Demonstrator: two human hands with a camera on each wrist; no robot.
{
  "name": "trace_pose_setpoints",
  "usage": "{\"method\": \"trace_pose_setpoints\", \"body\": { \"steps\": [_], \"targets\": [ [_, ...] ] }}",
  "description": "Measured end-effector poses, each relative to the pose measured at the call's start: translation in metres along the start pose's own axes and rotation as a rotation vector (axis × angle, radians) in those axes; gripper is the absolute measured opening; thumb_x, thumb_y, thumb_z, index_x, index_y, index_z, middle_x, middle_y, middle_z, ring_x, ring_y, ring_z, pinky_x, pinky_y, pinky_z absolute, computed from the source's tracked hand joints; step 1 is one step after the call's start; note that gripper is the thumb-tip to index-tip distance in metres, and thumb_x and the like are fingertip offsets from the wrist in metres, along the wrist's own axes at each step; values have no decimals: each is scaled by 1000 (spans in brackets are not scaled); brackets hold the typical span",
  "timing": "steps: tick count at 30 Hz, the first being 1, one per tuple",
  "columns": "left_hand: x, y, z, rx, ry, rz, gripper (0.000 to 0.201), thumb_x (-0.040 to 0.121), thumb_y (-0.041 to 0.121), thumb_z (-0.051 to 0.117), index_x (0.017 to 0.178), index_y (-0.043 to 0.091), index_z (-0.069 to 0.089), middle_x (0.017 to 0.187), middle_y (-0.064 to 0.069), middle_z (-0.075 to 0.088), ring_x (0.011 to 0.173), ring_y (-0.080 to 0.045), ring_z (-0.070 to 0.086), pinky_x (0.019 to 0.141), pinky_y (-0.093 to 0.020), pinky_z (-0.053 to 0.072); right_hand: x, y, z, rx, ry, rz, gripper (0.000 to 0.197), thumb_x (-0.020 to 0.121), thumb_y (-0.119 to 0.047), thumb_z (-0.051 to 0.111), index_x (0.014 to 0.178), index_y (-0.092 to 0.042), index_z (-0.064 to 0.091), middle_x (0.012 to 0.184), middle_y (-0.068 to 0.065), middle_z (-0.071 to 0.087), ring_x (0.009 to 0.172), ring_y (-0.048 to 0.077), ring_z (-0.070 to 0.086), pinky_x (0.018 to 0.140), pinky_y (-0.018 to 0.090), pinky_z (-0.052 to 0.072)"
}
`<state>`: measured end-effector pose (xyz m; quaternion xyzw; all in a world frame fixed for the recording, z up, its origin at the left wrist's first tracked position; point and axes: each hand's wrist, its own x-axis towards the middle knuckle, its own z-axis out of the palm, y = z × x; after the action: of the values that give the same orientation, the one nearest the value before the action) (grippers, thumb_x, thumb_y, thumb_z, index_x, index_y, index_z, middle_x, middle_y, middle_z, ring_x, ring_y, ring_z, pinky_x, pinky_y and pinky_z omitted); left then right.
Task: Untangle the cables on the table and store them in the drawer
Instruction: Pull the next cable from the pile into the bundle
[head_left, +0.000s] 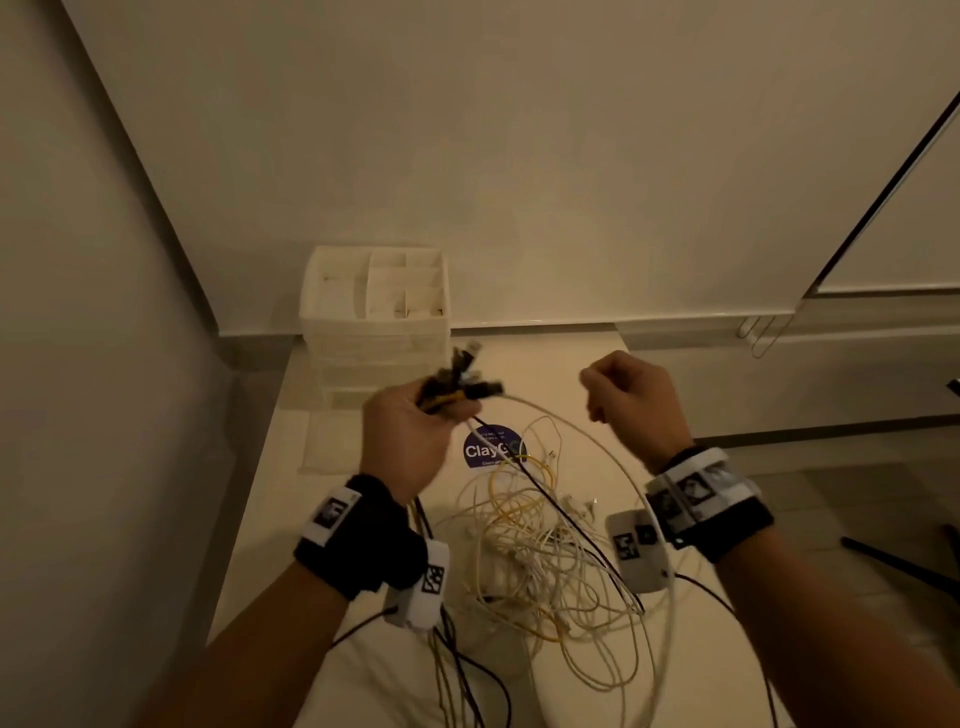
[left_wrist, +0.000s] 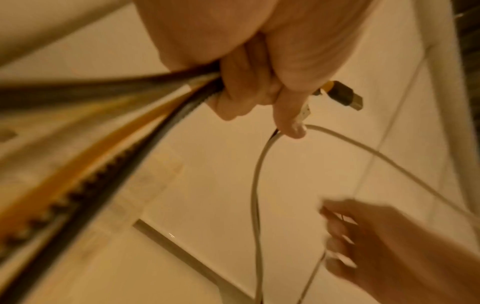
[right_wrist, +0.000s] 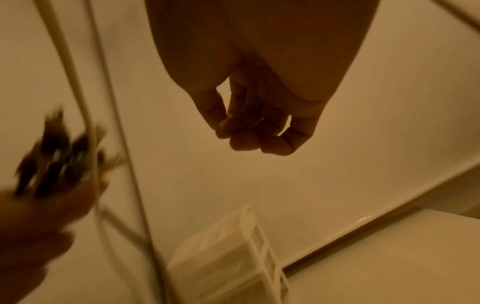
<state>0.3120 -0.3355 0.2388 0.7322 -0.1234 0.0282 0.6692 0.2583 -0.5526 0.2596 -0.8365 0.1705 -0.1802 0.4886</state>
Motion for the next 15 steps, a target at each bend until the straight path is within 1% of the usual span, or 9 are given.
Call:
{"method": "trace_pose_setpoints", "body": {
  "steps": [1,3,5,6,8,10,12,14,15],
  "targets": [
    [8,-2,-9,77,65,-21,24,72,10,82,94,14,78,87,10,74,80,-2,67,73,-12,48,-1,2,-14,24,-23,18,9,90,-8,60,84,-6,65,63,7,65,55,16,57,60,34,47],
    [18,-6,-21,233,169,-44,18,74,19,81,92,15,78,84,6,74,77,-4,65,68,-16,46,-10,3,-39,132,-202,51,11,93,-6,56,98,-10,65,74,12,69,62,21,58,60,36,45],
    [22,-7,-26,283,223,-44,15,76,22,79,90,15,78,81,3,74,73,-6,62,65,-19,42,-27,0,-48,325,-446,126,24,98,-24,48,119,-15,56,93,15,72,69,29,60,60,36,46],
    [21,-7,-25,289,226,-41,14,77,21,79,89,14,78,81,2,74,72,-6,62,64,-19,42,-37,0,-46,315,-539,142,33,98,-35,44,127,-20,49,101,15,71,68,30,62,57,34,48],
    [16,-7,-18,293,191,-48,14,76,19,80,88,13,77,81,3,73,74,-6,62,63,-15,41,-49,1,-29,67,-629,108,49,94,-44,44,138,-31,30,105,7,69,61,23,64,52,29,50],
    [9,-5,-9,261,114,-65,15,75,18,81,88,13,77,82,6,73,77,-5,64,66,-15,44,-49,11,-5,-133,-568,78,66,93,-43,53,146,-34,15,99,0,66,54,18,65,48,26,49],
    [4,-3,-3,223,26,-71,17,73,17,83,89,15,78,84,7,73,75,0,64,69,-15,46,-37,24,15,-162,-456,95,75,92,-40,57,149,-29,10,89,3,67,51,18,65,44,24,47],
    [2,-1,-3,220,-9,-66,20,71,18,84,90,16,78,87,7,74,74,6,63,68,-12,46,-24,35,27,-174,-381,122,74,93,-37,58,149,-26,11,79,2,67,51,18,65,41,22,46],
    [2,-1,-5,222,0,-66,20,71,18,84,90,15,78,87,5,74,75,4,64,69,-13,47,-16,40,31,-193,-352,132,67,93,-35,57,147,-22,19,77,0,67,50,18,65,40,22,45]
  ]
}}
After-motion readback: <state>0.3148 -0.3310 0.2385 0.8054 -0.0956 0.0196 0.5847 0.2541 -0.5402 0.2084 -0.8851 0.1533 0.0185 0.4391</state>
